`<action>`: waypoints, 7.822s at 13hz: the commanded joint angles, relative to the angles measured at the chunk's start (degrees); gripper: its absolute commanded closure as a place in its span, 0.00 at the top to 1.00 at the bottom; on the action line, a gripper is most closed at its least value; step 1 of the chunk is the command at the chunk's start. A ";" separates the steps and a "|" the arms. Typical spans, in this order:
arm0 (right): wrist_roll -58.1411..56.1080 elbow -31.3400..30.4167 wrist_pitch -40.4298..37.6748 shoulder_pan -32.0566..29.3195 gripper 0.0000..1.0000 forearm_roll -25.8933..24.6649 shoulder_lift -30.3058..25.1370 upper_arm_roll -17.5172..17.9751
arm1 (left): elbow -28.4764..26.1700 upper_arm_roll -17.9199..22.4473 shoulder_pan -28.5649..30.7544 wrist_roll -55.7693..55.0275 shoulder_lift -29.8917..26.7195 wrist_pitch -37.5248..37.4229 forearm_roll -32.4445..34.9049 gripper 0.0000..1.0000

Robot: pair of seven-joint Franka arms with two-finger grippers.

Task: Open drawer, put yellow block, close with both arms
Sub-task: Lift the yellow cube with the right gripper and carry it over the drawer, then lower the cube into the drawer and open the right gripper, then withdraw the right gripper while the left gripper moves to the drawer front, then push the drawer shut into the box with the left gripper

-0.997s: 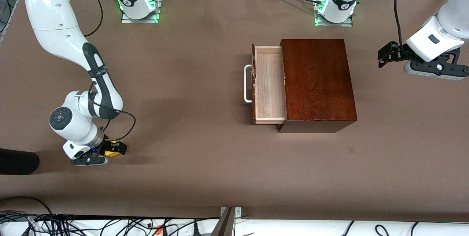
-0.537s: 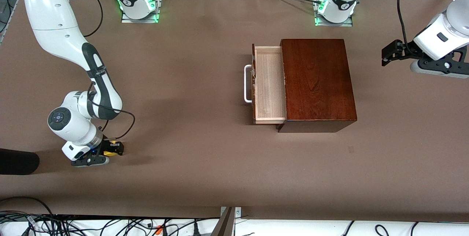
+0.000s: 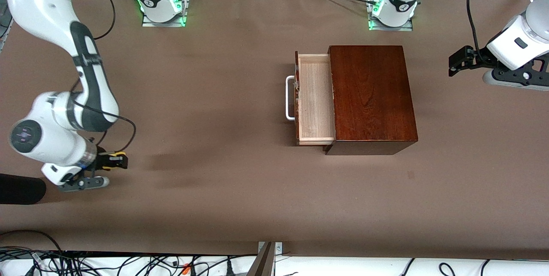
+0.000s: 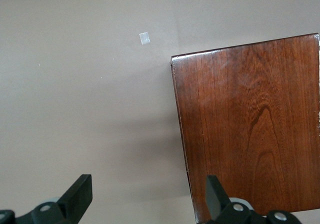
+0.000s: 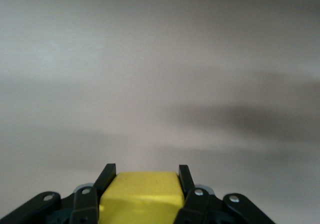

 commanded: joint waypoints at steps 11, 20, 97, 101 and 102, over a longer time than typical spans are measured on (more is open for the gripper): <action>68.31 -1.57 -31.23 2.04 0.00 0.36 -19.63 24.35 | 0.75 -0.17 0.45 0.08 -0.63 -1.76 -1.62 1.00; 127.58 -1.31 -13.05 24.34 0.00 1.85 -11.55 26.94 | 1.01 -0.61 0.36 -0.19 -0.46 -2.11 -1.62 1.00; 7.84 -8.95 -32.36 2.22 1.00 1.84 -33.51 -5.06 | 4.09 -26.45 -14.32 46.84 34.00 17.06 19.83 1.00; 7.31 -9.13 -31.58 2.22 1.00 1.85 -33.69 -4.27 | 3.91 -26.36 -13.00 46.31 34.08 16.87 19.47 1.00; 7.31 -9.13 -31.14 2.22 1.00 1.68 -33.78 -4.27 | 3.91 -26.36 -13.00 46.22 34.09 16.87 19.39 1.00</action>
